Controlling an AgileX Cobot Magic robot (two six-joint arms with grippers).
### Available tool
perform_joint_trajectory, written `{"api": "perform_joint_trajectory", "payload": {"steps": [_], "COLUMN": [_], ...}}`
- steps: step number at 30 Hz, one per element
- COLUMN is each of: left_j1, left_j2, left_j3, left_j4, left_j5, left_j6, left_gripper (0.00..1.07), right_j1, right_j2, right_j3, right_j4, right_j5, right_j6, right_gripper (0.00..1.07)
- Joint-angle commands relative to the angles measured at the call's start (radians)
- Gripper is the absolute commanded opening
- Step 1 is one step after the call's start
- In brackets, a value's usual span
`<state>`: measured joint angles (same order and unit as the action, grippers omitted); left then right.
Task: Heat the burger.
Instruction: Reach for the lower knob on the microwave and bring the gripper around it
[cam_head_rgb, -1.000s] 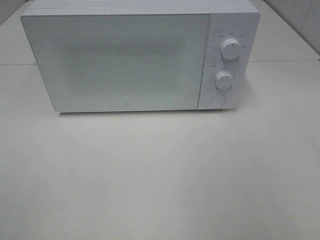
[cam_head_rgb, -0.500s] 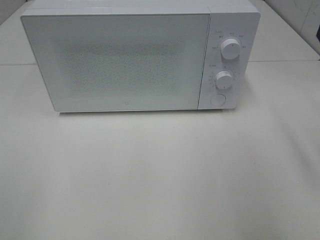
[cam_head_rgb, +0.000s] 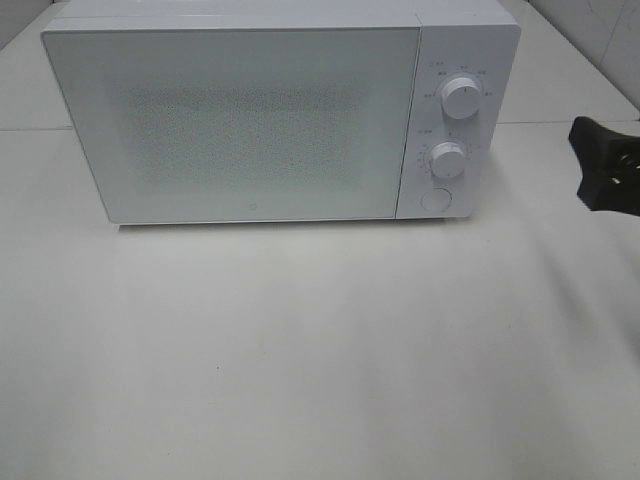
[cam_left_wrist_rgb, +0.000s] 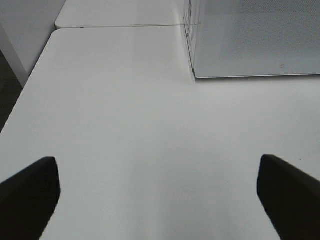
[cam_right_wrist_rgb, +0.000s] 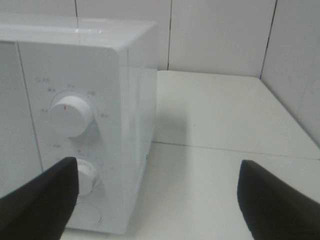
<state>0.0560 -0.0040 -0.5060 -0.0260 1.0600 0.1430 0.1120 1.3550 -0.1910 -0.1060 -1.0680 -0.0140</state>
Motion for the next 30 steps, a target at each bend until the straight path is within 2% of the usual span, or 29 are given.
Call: {"api": "perform_joint_trajectory", "payload": {"steps": [1, 2, 4, 5, 7, 9, 10, 13, 15, 30], "left_j1": [0.001, 0.001, 0.001, 0.001, 0.001, 0.001, 0.001, 0.001, 0.001, 0.001], "left_j2": [-0.017, -0.017, -0.017, -0.017, -0.017, -0.017, -0.017, -0.017, -0.017, -0.017], "left_j3": [0.001, 0.001, 0.001, 0.001, 0.001, 0.001, 0.001, 0.001, 0.001, 0.001], "left_j4": [-0.007, -0.007, -0.007, -0.007, -0.007, -0.007, -0.007, -0.007, -0.007, -0.007], "left_j5": [-0.015, -0.015, -0.015, -0.015, -0.015, -0.015, -0.015, -0.015, -0.015, -0.015], "left_j6": [-0.003, -0.003, -0.003, -0.003, -0.003, -0.003, -0.003, -0.003, -0.003, -0.003], "left_gripper": [1.04, 1.04, 1.04, 1.04, 1.04, 1.04, 1.04, 1.04, 1.04, 1.04], "right_j1": [0.106, 0.106, 0.195, 0.195, 0.267, 0.289, 0.343, 0.369, 0.439, 0.459], "right_j2": [0.076, 0.076, 0.127, 0.127, 0.170, 0.186, 0.237, 0.261, 0.394, 0.580], "right_j3": [-0.006, -0.006, -0.018, -0.018, -0.037, -0.043, -0.063, -0.075, -0.135, -0.321], "right_j4": [0.078, 0.078, 0.210, 0.210, 0.313, 0.336, 0.392, 0.419, 0.482, 0.539], "right_j5": [-0.045, -0.045, -0.070, -0.070, -0.078, -0.087, -0.118, -0.135, -0.205, -0.248], "right_j6": [-0.034, -0.034, -0.063, -0.063, -0.067, -0.075, -0.130, -0.161, -0.200, -0.167], "right_gripper": [0.74, 0.74, 0.74, 0.74, 0.78, 0.79, 0.80, 0.81, 0.81, 0.80]}}
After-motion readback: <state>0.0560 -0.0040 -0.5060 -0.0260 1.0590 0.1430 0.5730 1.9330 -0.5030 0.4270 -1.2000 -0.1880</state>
